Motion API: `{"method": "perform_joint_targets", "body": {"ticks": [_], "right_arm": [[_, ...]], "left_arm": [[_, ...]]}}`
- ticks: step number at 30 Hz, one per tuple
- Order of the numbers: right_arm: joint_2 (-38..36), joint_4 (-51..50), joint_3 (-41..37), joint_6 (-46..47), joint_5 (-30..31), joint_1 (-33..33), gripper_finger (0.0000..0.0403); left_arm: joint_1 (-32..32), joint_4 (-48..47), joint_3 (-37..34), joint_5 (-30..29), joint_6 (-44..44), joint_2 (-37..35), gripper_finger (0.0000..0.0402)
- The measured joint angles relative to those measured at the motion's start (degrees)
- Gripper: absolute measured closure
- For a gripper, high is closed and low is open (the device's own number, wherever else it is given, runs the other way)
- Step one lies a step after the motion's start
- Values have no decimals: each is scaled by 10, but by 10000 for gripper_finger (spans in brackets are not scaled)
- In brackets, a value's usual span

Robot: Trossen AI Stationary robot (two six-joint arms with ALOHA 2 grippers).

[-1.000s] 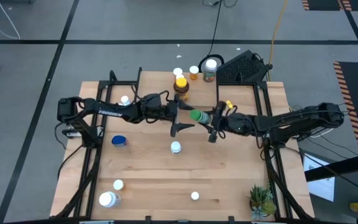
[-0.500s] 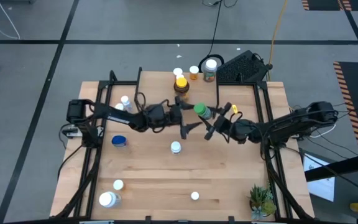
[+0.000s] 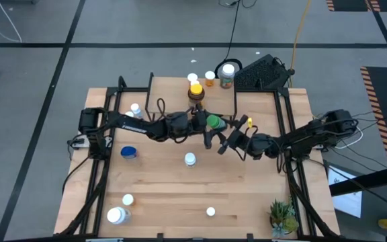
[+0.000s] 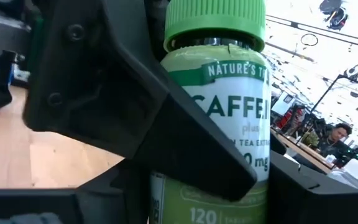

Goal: Pick and place medicine bottles onto shelf by color
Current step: Adjust the pill bottles on the shelf

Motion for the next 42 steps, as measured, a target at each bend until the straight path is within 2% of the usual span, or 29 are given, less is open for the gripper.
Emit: {"method": "perform_joint_targets", "body": {"ticks": [8,12,15,19,21,22,26,37,42], "right_arm": [[-3,-8,0,17,-11,0,180],[-50,-123,2,78,-35,3,141],[-118,-299,26,187,-124,-9,109],[-196,-545,89,328,-359,-67,80],[-222,-599,115,348,-428,-91,73],[-229,-605,125,346,-433,-99,71],[-231,-612,170,317,-434,-116,70],[-102,-537,181,291,-432,-116,69],[-78,-528,181,290,-429,-116,69]], "left_arm": [[0,-8,0,-7,15,-1,174],[0,-45,-1,9,63,-7,182],[6,-97,-1,51,78,-23,193],[25,-178,4,173,84,-45,195],[35,-224,16,231,86,-46,194],[39,-257,20,254,87,-46,194],[35,-327,34,260,129,-35,193],[30,-335,39,215,144,-36,191],[31,-349,39,210,143,-36,191]]}}
